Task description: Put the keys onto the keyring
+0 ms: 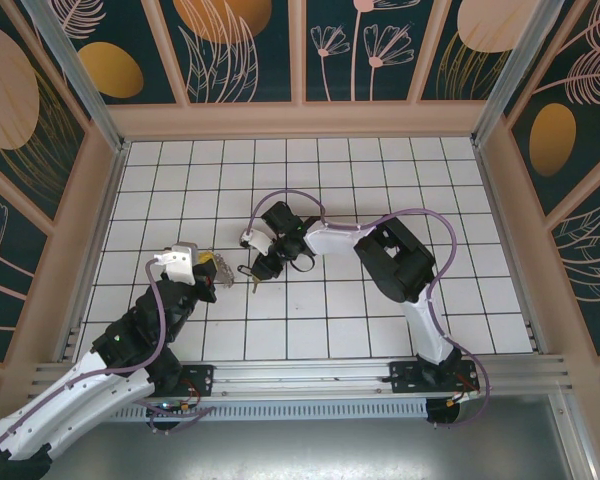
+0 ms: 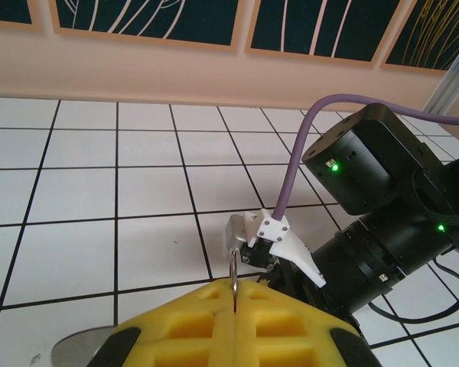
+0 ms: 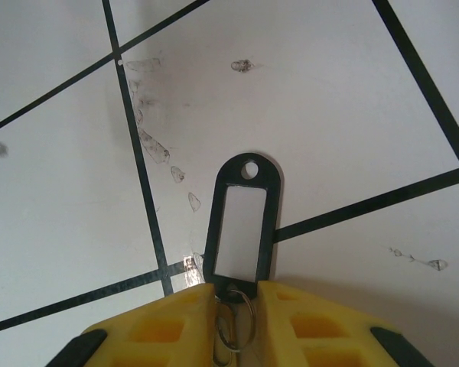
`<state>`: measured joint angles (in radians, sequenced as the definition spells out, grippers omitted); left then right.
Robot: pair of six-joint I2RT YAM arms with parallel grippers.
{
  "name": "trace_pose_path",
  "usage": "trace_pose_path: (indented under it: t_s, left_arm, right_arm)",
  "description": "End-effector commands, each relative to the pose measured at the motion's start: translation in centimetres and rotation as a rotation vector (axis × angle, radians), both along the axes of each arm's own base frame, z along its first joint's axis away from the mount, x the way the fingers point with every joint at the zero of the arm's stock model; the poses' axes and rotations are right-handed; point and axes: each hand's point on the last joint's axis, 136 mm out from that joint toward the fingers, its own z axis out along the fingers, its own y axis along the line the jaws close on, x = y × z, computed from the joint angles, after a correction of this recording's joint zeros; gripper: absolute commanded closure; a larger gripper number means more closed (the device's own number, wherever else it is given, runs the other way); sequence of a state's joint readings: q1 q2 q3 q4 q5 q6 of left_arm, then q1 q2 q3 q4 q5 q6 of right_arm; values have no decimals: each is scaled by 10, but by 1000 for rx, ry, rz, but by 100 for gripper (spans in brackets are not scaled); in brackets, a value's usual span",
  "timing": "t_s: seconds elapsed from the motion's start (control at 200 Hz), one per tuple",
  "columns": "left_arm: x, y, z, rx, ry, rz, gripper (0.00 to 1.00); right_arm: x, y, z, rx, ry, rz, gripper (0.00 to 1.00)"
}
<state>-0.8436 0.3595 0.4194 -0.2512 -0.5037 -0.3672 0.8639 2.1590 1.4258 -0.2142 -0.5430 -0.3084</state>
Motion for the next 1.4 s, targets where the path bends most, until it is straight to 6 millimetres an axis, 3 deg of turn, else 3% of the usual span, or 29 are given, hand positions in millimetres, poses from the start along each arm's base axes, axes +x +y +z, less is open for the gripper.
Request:
trace_pose_path:
  t_s: [0.0,0.676,0.906,1.026,1.121,1.281,1.391]
  left_arm:
    - [0,4,16,-9,-41,10,100]
    - [-2,5,18,-20,-45,4,100]
    - [-3,4,20,-24,-48,-6,100]
    - [-4,0,23,-26,-52,-29,100]
    - [-6,-14,24,-24,-53,-96,100]
    - [-8,-42,25,9,-30,-228,100]
    - [-15,-63,35,-8,-68,-347,100]
  right_arm:
    - [-13,-1,-2,-17,22,16,79]
    - [-22,-4,7,-13,11,18,100]
    - [-18,-9,18,-8,-19,5,100]
    - [-16,-17,43,45,-52,-1,100]
    - [-21,-27,76,137,-85,10,100]
    - [-40,-54,131,287,-148,57,100]
    - [-62,-70,167,401,-209,113,100]
